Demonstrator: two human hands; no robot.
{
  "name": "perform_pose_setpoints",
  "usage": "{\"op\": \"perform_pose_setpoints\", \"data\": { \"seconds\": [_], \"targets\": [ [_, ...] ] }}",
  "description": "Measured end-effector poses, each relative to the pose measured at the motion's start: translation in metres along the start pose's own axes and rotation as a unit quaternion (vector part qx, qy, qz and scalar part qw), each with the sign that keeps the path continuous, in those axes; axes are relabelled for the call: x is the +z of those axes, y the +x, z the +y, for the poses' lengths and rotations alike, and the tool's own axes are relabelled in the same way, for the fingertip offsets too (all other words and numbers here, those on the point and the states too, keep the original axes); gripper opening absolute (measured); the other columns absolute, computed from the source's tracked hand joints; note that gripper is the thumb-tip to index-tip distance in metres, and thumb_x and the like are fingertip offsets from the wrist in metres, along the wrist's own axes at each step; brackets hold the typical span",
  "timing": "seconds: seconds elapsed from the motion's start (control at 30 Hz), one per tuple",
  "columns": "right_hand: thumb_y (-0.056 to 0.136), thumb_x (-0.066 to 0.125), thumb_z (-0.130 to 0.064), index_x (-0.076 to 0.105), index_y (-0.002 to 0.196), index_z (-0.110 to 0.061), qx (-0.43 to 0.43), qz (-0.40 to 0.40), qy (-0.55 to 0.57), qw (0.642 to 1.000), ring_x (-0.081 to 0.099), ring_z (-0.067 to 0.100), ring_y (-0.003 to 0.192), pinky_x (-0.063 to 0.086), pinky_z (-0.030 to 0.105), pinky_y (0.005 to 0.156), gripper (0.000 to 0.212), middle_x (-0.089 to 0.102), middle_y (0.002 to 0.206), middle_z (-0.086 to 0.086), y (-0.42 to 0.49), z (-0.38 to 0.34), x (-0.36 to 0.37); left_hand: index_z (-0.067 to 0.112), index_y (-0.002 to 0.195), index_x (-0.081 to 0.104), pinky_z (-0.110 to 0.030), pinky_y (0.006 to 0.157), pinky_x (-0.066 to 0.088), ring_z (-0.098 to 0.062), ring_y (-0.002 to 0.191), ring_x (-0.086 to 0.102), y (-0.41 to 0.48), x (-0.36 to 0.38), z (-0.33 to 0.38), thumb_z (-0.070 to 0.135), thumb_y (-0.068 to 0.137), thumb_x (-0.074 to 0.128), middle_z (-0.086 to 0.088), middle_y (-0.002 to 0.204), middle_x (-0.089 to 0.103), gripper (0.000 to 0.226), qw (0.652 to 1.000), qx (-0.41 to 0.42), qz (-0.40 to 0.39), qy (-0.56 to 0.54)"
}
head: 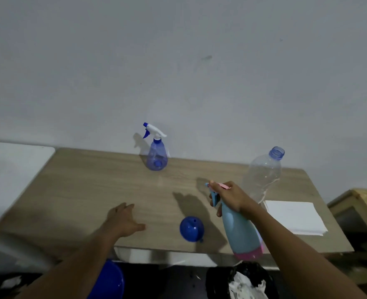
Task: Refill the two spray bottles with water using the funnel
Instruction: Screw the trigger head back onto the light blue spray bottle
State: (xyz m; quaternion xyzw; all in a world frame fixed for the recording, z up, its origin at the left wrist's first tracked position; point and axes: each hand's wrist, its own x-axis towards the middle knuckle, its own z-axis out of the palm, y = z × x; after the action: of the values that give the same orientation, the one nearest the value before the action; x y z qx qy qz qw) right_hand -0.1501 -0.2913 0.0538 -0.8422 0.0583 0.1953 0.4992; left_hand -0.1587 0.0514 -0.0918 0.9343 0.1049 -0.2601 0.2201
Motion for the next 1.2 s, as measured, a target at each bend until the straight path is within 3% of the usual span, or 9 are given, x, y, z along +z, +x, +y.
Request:
{"op": "perform_pose_setpoints", "data": {
  "seconds": [0.13,0.27,0.37,0.5,0.7,0.8,0.9,1.0,1.2],
  "targets": [
    [0.095,0.053,-0.06,0.058,0.09,0.001,0.097,-0.001,-0.072,0.993,0.066,0.03,0.048,0.058,0.037,0.058,0.061,0.065,0.063,0.016,0.004,0.013,-0.001,0.033,0.156,0.014,-0.051,0.119,0.02,-0.03,0.149,0.007,-0.006,0.013,0.001,0.081,0.055,0.071,0.002,0.165,0.004,0.126,0.999,-0.011,0.039,0.033],
    [0.092,0.053,-0.063,0.055,0.101,-0.001,0.119,0.055,-0.133,0.982,0.073,0.032,0.058,0.06,0.038,0.059,0.063,0.069,0.091,0.022,0.006,0.024,-0.005,0.033,0.157,0.004,-0.058,0.119,0.013,-0.033,0.15,0.0,-0.003,0.015,0.006,0.081,0.047,0.075,0.002,0.165,-0.005,0.139,0.999,-0.019,0.037,0.025],
    [0.094,0.056,-0.054,0.054,0.099,-0.005,0.079,0.091,-0.075,0.99,0.073,0.03,0.058,0.057,0.038,0.057,0.05,0.064,0.095,0.017,0.004,0.015,-0.005,0.033,0.156,-0.009,-0.063,0.118,0.001,-0.032,0.151,-0.016,0.005,0.012,0.009,0.08,0.043,0.078,0.003,0.165,-0.018,0.15,0.999,-0.002,0.02,0.033],
    [0.098,0.057,-0.037,0.05,0.093,-0.006,-0.039,0.164,-0.009,0.986,0.071,0.029,0.06,0.048,0.026,0.049,0.032,0.066,0.084,0.016,0.01,-0.01,-0.003,0.034,0.154,-0.019,-0.065,0.116,-0.008,-0.03,0.148,-0.027,0.016,0.006,0.012,0.08,0.045,0.078,0.006,0.161,-0.029,0.152,0.998,0.02,-0.028,0.046],
    [0.096,0.065,-0.04,0.061,0.088,-0.005,-0.166,0.255,-0.023,0.952,0.068,0.013,0.069,0.047,0.025,0.06,0.035,0.07,0.079,0.002,0.066,-0.042,-0.003,0.037,0.149,-0.03,-0.065,0.112,-0.02,-0.029,0.141,-0.041,0.019,0.007,0.006,0.084,0.053,0.07,0.008,0.152,-0.045,0.146,0.994,0.029,-0.088,0.057],
    [0.092,0.069,-0.039,0.067,0.082,-0.008,-0.181,0.244,-0.065,0.951,0.055,0.009,0.063,0.036,0.015,0.056,0.033,0.067,0.074,0.0,0.102,-0.046,0.002,0.037,0.146,-0.035,-0.065,0.111,-0.021,-0.029,0.139,-0.044,0.02,0.007,0.005,0.085,0.055,0.067,0.008,0.149,-0.049,0.144,0.992,0.03,-0.105,0.063],
    [0.091,0.071,-0.034,0.07,0.082,-0.012,-0.184,0.21,-0.081,0.957,0.053,0.003,0.061,0.037,0.013,0.055,0.023,0.067,0.073,-0.005,0.134,-0.055,0.012,0.038,0.142,-0.039,-0.065,0.11,-0.022,-0.029,0.138,-0.045,0.023,0.006,0.006,0.088,0.054,0.065,0.009,0.144,-0.053,0.145,0.99,0.028,-0.122,0.069],
    [0.09,0.07,-0.02,0.075,0.089,-0.015,-0.182,0.19,-0.108,0.959,0.053,0.006,0.061,0.035,0.021,0.056,0.007,0.067,0.074,-0.002,0.165,-0.063,0.022,0.038,0.141,-0.041,-0.066,0.109,-0.023,-0.029,0.136,-0.047,0.025,0.005,0.006,0.088,0.054,0.064,0.009,0.139,-0.056,0.145,0.988,0.029,-0.132,0.075],
    [0.087,0.067,-0.015,0.077,0.092,-0.01,-0.183,0.16,-0.154,0.958,0.065,0.028,0.077,0.047,0.035,0.067,0.012,0.074,0.084,0.013,0.211,-0.073,0.037,0.04,0.137,-0.044,-0.067,0.108,-0.024,-0.03,0.133,-0.051,0.028,0.006,0.004,0.084,0.057,0.066,0.006,0.142,-0.056,0.143,0.988,0.032,-0.133,0.076]
  ]
}}
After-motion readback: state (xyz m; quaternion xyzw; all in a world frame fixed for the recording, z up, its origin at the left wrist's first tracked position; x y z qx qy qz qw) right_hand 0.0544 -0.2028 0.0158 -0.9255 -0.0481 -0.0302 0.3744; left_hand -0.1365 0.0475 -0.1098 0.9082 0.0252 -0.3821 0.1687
